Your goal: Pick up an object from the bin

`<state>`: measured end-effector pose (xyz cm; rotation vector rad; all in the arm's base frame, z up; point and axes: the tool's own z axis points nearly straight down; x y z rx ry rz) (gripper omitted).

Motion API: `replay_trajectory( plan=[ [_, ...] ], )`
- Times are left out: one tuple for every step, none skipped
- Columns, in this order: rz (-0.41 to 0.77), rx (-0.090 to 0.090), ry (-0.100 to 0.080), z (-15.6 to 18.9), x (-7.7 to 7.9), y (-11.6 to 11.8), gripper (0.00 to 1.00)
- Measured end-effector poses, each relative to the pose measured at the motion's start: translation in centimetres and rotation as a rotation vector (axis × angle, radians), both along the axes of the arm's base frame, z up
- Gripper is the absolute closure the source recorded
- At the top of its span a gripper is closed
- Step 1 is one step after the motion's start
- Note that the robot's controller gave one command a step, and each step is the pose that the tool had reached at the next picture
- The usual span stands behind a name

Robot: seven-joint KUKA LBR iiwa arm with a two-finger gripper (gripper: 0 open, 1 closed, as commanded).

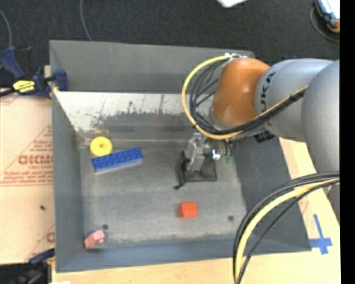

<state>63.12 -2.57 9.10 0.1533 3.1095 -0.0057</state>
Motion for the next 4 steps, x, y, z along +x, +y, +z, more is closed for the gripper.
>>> replay_trajectory(
  plan=[
    [-0.018, 0.003, -0.002, -2.0, 1.0, -0.1, 1.0],
    [0.002, -0.001, -0.006, 1.1, 0.2, 0.5, 1.0],
    [0.002, -0.001, -0.006, 1.1, 0.2, 0.5, 1.0],
    [0.02, -0.003, -0.017, 4.6, 1.8, 1.3, 1.0]
  ],
)
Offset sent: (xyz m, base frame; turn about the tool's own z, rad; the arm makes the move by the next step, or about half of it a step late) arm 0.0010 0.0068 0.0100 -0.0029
